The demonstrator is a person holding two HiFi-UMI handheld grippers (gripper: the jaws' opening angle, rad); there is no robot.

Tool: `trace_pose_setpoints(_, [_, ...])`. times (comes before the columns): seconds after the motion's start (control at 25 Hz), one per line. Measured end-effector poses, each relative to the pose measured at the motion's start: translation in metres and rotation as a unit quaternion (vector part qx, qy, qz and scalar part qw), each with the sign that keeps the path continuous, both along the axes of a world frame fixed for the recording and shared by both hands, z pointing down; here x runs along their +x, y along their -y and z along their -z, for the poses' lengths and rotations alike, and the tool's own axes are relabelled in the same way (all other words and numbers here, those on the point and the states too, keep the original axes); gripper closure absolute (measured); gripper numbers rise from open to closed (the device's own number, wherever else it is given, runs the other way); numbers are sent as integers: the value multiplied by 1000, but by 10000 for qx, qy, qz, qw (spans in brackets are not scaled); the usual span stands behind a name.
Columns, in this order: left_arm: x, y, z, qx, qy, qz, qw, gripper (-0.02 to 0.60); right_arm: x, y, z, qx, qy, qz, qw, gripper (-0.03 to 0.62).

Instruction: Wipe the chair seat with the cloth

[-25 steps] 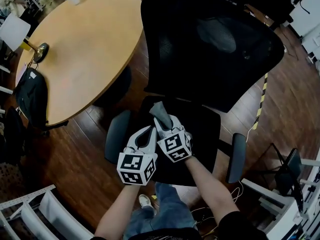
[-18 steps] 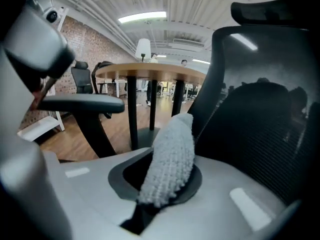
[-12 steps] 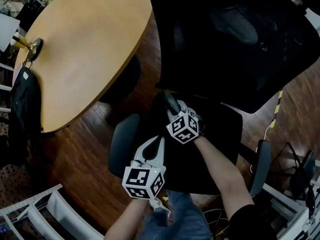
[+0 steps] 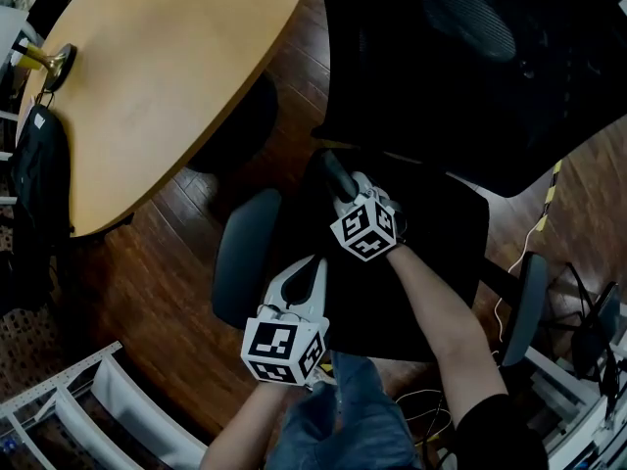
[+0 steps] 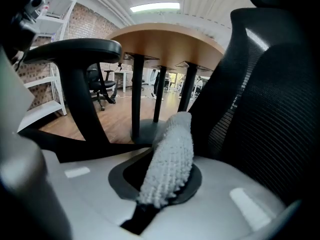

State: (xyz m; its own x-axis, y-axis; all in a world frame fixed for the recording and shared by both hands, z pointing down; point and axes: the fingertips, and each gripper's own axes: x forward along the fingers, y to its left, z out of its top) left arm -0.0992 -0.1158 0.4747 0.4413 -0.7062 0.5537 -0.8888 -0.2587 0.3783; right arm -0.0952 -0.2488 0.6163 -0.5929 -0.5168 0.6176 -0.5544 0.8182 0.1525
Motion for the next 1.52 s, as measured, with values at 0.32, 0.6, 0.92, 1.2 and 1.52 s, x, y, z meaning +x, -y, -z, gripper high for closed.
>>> trace_pose_setpoints(0.32, [0,-42,9,218,44,-249,9994,578,-13,-75,15,-163,288,0,9995,585])
trace_pose_setpoints(0.6, [-18,-87,8,388,119,-287,9988,578,-24,-149,14,-222,394,48,9990,585])
trace_pose_setpoints(0.92, [-47,-121,16,608,189,-127,9979,578,-44,-233,19,-272,522,273,9979,585])
trace_pose_setpoints(1.2, [-70,-143,19,658,359,12,9972,577,-66,-304,21,-417,604,580,9956,585])
trace_pose_setpoints(1.52, [-75,-163,12,669,419,127,9968,577,-86,-364,14,-601,684,837,9923,585])
